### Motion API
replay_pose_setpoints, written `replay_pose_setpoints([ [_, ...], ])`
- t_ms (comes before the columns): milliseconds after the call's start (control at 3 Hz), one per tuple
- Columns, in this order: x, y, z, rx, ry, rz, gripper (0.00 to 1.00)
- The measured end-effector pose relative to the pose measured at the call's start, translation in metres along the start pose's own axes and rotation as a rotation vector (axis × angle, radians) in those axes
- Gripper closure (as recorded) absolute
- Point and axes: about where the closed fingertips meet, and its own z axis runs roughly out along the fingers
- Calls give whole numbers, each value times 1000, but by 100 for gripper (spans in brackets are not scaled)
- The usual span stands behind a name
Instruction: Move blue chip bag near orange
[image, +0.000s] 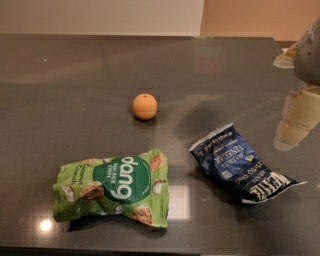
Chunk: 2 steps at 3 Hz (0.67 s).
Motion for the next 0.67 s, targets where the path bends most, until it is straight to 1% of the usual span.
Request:
replay_pose_setpoints([
  [333, -1, 1, 0, 1, -2, -5, 0],
  [667, 2, 16, 12, -38, -23, -27, 0],
])
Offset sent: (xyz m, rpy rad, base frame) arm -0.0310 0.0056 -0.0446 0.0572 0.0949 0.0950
